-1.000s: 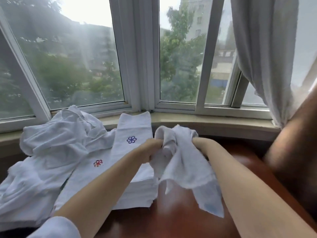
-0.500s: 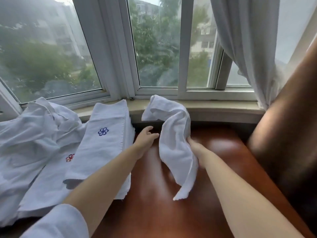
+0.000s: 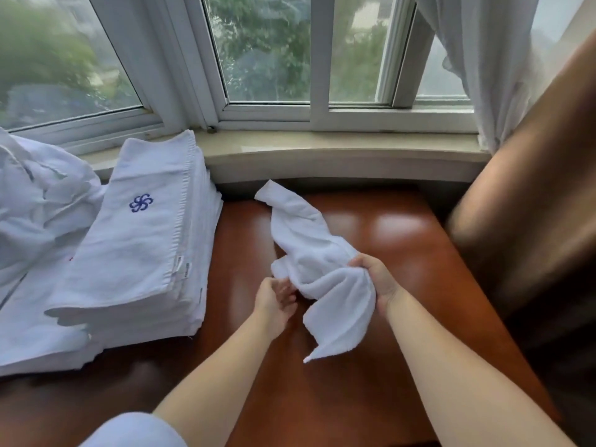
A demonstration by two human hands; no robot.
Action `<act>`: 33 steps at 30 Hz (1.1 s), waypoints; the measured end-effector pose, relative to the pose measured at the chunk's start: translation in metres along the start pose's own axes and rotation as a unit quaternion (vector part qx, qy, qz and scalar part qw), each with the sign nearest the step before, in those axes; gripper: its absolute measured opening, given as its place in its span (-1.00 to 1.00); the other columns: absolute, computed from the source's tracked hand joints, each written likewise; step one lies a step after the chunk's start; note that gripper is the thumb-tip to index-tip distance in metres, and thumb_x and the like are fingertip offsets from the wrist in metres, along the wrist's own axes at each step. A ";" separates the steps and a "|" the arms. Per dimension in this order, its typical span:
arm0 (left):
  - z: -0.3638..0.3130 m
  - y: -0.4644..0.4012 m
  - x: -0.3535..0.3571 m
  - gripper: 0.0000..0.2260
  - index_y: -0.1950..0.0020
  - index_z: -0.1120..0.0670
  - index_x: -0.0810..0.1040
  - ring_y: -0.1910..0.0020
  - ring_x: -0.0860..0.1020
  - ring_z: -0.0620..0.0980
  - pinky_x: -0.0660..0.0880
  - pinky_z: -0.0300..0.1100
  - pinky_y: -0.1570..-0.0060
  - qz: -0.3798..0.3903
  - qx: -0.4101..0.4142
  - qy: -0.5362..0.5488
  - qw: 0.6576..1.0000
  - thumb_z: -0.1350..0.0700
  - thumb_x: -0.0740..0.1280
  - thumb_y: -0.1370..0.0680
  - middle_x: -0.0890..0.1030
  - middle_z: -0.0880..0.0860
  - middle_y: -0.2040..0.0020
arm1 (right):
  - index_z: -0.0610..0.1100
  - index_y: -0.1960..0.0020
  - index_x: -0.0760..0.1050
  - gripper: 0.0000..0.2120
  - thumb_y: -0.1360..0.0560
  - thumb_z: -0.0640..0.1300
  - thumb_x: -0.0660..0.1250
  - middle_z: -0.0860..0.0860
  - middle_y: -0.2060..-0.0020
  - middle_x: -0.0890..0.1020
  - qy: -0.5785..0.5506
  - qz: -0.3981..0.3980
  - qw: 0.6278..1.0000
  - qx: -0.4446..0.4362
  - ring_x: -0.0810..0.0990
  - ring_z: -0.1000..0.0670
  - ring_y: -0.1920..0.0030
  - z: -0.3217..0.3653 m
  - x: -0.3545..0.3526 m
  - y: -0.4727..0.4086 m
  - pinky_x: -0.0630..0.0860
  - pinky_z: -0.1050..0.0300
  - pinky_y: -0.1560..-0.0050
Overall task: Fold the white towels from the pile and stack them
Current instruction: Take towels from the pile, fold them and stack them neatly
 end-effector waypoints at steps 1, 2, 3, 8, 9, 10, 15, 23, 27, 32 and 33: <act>-0.006 0.000 -0.004 -0.84 0.14 0.10 0.56 0.36 0.45 -0.07 0.37 -0.24 0.31 -0.025 0.032 -0.016 0.999 0.13 0.19 -0.46 0.58 0.01 0.25 | -0.29 -0.10 0.59 -0.58 -0.31 -0.11 0.28 -0.22 0.12 0.63 -0.039 0.031 0.999 -0.009 0.62 -0.18 0.16 0.004 0.008 0.002 0.55 0.02 0.08; -0.010 0.004 -0.004 -0.83 0.08 0.08 0.57 0.34 0.50 -0.10 0.41 -0.26 0.32 -0.038 0.055 -0.059 0.996 0.18 0.22 -0.40 0.60 -0.01 0.24 | -0.30 -0.14 0.56 -0.56 -0.33 -0.11 0.27 -0.23 0.09 0.63 -0.062 0.060 0.996 -0.011 0.62 -0.20 0.13 0.007 0.018 0.005 0.55 0.01 0.05; -0.012 0.007 -0.002 -0.72 -0.07 0.06 0.55 0.27 0.55 -0.11 0.46 -0.26 0.30 -0.038 0.073 -0.101 0.992 0.21 0.25 -0.38 0.62 -0.01 0.17 | -0.31 -0.15 0.57 -0.56 -0.36 -0.11 0.26 -0.24 0.08 0.63 -0.073 0.086 0.994 -0.009 0.63 -0.21 0.12 0.008 0.027 0.009 0.56 0.00 0.04; 0.009 0.017 0.030 -0.29 -0.48 0.10 0.33 -0.05 0.64 0.12 0.56 0.03 -0.10 0.104 -0.031 -0.068 0.992 0.16 0.49 -0.36 0.62 0.16 -0.17 | -0.32 -0.28 0.46 -0.44 -0.39 -0.01 0.38 -0.21 0.09 0.64 -0.007 0.064 0.997 -0.040 0.62 -0.15 0.09 0.022 0.025 0.023 0.56 0.01 0.03; 0.013 0.023 0.036 -0.42 -0.33 0.16 0.50 0.02 0.66 0.12 0.59 0.01 -0.04 0.119 -0.054 -0.101 0.986 0.15 0.50 -0.32 0.67 0.17 -0.06 | -0.31 -0.26 0.47 -0.43 -0.36 -0.01 0.42 -0.21 0.08 0.64 0.007 0.050 0.998 -0.049 0.62 -0.15 0.08 0.026 0.019 0.028 0.55 0.00 0.01; 0.017 0.028 0.042 -0.56 -0.20 0.20 0.57 0.11 0.68 0.10 0.62 -0.03 0.08 0.133 -0.067 -0.129 0.980 0.17 0.49 -0.33 0.69 0.17 0.04 | -0.30 -0.24 0.48 -0.44 -0.33 -0.04 0.44 -0.20 0.07 0.64 0.028 0.036 0.997 -0.058 0.62 -0.15 0.07 0.029 0.011 0.032 0.55 -0.01 0.00; -0.023 0.045 0.035 -0.55 -0.19 0.25 0.54 0.08 0.64 0.15 0.56 -0.01 0.10 0.159 0.035 -0.105 0.981 0.18 0.40 -0.31 0.65 0.21 0.04 | -0.21 -0.25 0.52 -0.58 -0.39 -0.23 0.40 -0.22 0.04 0.66 0.089 -0.111 0.989 -0.040 0.63 -0.18 0.06 0.035 -0.049 0.043 0.57 -0.08 -0.05; 0.043 0.082 -0.095 -0.73 -0.10 0.19 0.54 0.23 0.59 -0.02 0.52 -0.28 0.40 0.067 -0.277 -0.484 0.827 0.05 0.39 -0.49 0.66 0.08 0.21 | -0.12 -0.56 -0.03 -0.23 -0.51 -0.09 0.35 -0.12 -0.43 0.31 0.669 -0.174 0.687 0.226 0.46 -0.13 -0.25 -0.030 -0.103 0.044 0.44 0.02 -0.25; 0.041 0.075 -0.117 -0.58 -0.16 0.16 0.52 0.38 0.48 -0.07 0.34 -0.32 0.42 -0.024 -0.288 -0.665 0.688 -0.15 0.37 -0.49 0.66 0.07 0.13 | -0.18 -0.50 0.14 -0.46 -0.59 -0.05 0.19 -0.12 -0.43 0.33 0.761 -0.168 0.582 0.231 0.36 -0.13 -0.39 -0.035 -0.099 0.032 0.31 -0.04 -0.40; -0.006 0.047 -0.052 -0.89 0.06 0.11 0.53 0.39 0.48 -0.02 0.42 -0.27 0.43 -0.068 0.009 -0.662 0.746 0.17 0.22 -0.53 0.54 0.06 0.27 | -0.08 -0.53 0.14 -0.44 -0.55 -0.07 0.15 -0.14 -0.51 0.15 0.729 -0.228 0.640 0.091 0.26 -0.15 -0.46 -0.010 -0.077 0.018 0.32 -0.02 -0.39; -0.007 0.044 -0.042 -0.87 0.05 0.10 0.54 0.35 0.50 0.00 0.43 -0.26 0.42 -0.055 0.023 -0.653 0.755 0.19 0.20 -0.54 0.54 0.07 0.25 | -0.07 -0.51 0.16 -0.46 -0.55 -0.08 0.16 -0.15 -0.50 0.14 0.729 -0.229 0.641 0.071 0.25 -0.16 -0.46 -0.008 -0.073 0.014 0.32 -0.02 -0.39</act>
Point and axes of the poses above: each hand's wrist, its own y-axis away from the middle knuckle, its own x-axis out of the palm, z = x × y, the point moved 10 cm from there along -y, towards the middle knuckle
